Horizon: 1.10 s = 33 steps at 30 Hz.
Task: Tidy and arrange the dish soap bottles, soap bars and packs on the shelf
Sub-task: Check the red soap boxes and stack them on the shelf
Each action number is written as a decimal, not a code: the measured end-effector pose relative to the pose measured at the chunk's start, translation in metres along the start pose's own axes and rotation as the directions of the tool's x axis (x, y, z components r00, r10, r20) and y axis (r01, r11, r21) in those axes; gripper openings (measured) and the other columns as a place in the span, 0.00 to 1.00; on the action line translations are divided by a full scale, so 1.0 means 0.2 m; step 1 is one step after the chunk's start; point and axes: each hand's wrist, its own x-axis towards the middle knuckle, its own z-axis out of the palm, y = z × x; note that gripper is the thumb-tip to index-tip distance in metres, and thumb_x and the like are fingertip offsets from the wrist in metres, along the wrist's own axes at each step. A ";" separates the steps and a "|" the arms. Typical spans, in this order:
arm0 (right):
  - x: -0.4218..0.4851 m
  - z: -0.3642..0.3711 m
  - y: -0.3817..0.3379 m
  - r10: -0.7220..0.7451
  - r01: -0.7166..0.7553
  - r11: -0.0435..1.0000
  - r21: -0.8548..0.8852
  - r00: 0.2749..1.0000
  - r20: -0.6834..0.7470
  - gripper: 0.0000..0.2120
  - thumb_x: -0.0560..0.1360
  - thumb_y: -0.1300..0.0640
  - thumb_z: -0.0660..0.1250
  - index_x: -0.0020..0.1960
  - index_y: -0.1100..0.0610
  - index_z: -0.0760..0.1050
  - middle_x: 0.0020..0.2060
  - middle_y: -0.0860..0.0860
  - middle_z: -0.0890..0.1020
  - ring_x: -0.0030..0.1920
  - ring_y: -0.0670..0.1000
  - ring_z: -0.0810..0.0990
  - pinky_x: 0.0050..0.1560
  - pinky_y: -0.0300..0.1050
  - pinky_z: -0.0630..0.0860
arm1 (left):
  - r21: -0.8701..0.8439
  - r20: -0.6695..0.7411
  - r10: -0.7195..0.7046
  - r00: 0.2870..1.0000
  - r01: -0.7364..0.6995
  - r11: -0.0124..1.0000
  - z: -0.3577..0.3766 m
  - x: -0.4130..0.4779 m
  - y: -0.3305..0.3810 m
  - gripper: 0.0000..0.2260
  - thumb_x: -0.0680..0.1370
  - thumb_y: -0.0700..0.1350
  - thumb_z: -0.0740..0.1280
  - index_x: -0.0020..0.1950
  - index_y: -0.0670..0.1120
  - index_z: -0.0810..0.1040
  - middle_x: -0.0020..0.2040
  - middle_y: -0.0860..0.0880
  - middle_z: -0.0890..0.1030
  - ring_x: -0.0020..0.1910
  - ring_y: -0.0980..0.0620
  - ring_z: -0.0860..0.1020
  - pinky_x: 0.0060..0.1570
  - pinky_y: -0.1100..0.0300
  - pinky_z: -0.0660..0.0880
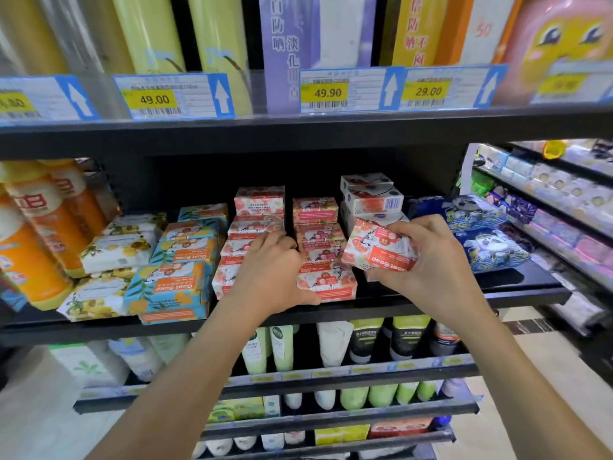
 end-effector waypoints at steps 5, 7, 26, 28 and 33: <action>-0.02 0.01 0.02 0.010 -0.010 0.999 0.039 1.000 0.000 0.36 0.65 0.48 0.84 0.69 0.55 0.77 0.55 0.44 0.68 0.48 0.37 0.68 0.44 0.21 0.68 | -0.003 -0.033 0.010 0.999 -0.010 1.000 0.01 -0.01 -0.01 0.40 0.69 0.72 0.70 0.72 0.47 0.76 0.74 0.49 0.72 0.76 0.45 0.62 0.77 0.48 0.54; -0.03 0.01 0.03 0.011 -0.011 0.999 0.051 1.000 0.004 0.36 0.65 0.48 0.84 0.69 0.55 0.77 0.55 0.44 0.68 0.48 0.37 0.69 0.44 0.22 0.68 | -0.002 -0.049 0.007 0.999 -0.007 1.000 0.01 -0.01 0.00 0.40 0.70 0.72 0.70 0.73 0.47 0.74 0.74 0.49 0.71 0.77 0.45 0.62 0.78 0.48 0.51; 0.03 0.04 -0.05 0.011 -0.001 0.987 0.161 0.998 -0.062 0.34 0.66 0.48 0.82 0.69 0.52 0.75 0.58 0.44 0.70 0.55 0.41 0.71 0.49 0.27 0.68 | -0.819 -0.231 -0.287 0.930 -0.026 0.573 -0.10 -0.38 -0.11 0.30 0.66 0.51 0.83 0.65 0.56 0.75 0.57 0.61 0.81 0.56 0.64 0.80 0.58 0.67 0.77; 0.05 0.07 -0.09 0.002 0.004 0.983 0.182 0.999 -0.036 0.34 0.67 0.48 0.82 0.70 0.51 0.75 0.59 0.45 0.71 0.57 0.43 0.73 0.51 0.33 0.73 | -0.878 -0.201 -0.329 0.923 -0.021 0.478 -0.10 -0.46 -0.17 0.30 0.64 0.51 0.83 0.63 0.58 0.76 0.57 0.59 0.82 0.57 0.62 0.81 0.59 0.60 0.80; 0.15 0.21 -0.24 -0.068 0.060 0.983 0.172 0.997 0.043 0.33 0.68 0.49 0.82 0.70 0.52 0.75 0.59 0.46 0.72 0.57 0.41 0.70 0.51 0.25 0.68 | -0.923 -0.184 -0.461 0.868 0.009 0.384 -0.11 -0.65 -0.33 0.33 0.57 0.56 0.80 0.62 0.59 0.78 0.55 0.61 0.84 0.59 0.63 0.81 0.60 0.59 0.79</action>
